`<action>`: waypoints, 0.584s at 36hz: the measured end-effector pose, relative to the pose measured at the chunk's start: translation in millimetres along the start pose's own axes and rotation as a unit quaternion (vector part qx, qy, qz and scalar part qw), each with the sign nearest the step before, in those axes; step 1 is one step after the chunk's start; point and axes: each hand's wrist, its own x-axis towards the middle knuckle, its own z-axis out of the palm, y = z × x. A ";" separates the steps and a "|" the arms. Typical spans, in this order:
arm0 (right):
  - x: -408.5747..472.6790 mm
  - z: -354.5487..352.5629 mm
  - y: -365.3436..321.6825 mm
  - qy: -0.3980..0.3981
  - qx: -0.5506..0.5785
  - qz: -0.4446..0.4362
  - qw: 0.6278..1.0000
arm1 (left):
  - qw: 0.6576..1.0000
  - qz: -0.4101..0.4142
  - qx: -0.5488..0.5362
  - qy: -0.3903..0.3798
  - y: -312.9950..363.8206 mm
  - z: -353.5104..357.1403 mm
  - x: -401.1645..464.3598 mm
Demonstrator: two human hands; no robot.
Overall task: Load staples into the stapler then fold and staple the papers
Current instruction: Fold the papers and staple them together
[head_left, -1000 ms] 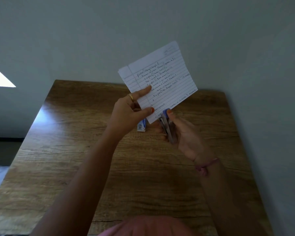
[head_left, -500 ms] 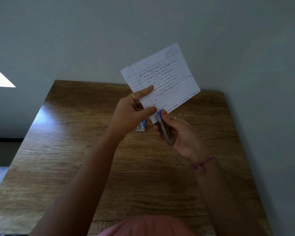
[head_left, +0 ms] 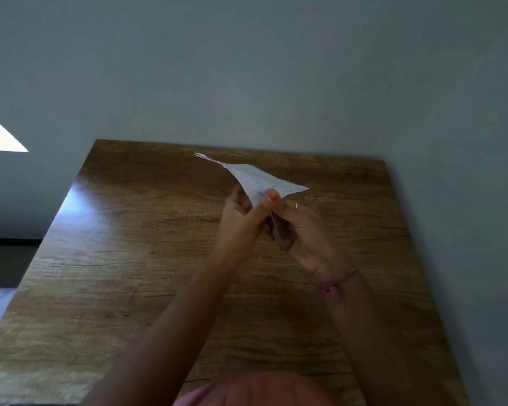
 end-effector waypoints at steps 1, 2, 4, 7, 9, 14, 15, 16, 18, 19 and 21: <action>0.3 0.9 0.9 0.009 -0.009 0.000 1.000 | 1.000 -0.003 0.009 -0.013 -0.9 3.5 -1.9; 0.3 2.2 1.5 0.018 -0.015 0.003 1.000 | 1.000 -0.002 0.015 -0.021 -1.3 6.0 -2.8; 0.4 3.9 2.0 0.027 -0.006 0.006 1.000 | 1.000 0.008 0.020 -0.018 -1.5 8.1 -3.0; 0.5 5.4 1.7 0.025 0.013 0.005 1.000 | 0.999 0.021 0.020 -0.019 -0.8 7.5 -1.6; 0.3 6.8 2.5 0.030 0.015 0.000 0.999 | 0.999 0.029 0.021 -0.023 -1.3 6.4 -0.4; -0.6 9.3 3.8 0.041 0.014 0.001 0.999 | 0.999 0.040 0.004 -0.017 -4.7 6.2 -0.7; -0.8 9.6 3.7 0.041 0.017 0.002 0.999 | 0.999 0.039 0.003 -0.016 -4.7 6.2 -0.8; -1.1 9.5 3.9 0.041 0.019 0.001 0.999 | 0.999 0.035 0.002 -0.017 -4.2 5.8 -1.0; -1.9 9.0 4.3 0.039 0.016 -0.004 0.999 | 0.999 0.027 0.010 -0.027 -1.9 3.9 -0.8; -1.9 8.6 4.9 0.037 0.012 -0.008 0.999 | 0.999 0.021 0.017 -0.035 0.3 2.8 -0.7; -1.0 7.9 6.3 0.033 0.002 -0.015 0.999 | 0.998 0.009 0.024 -0.051 6.0 0.6 0.4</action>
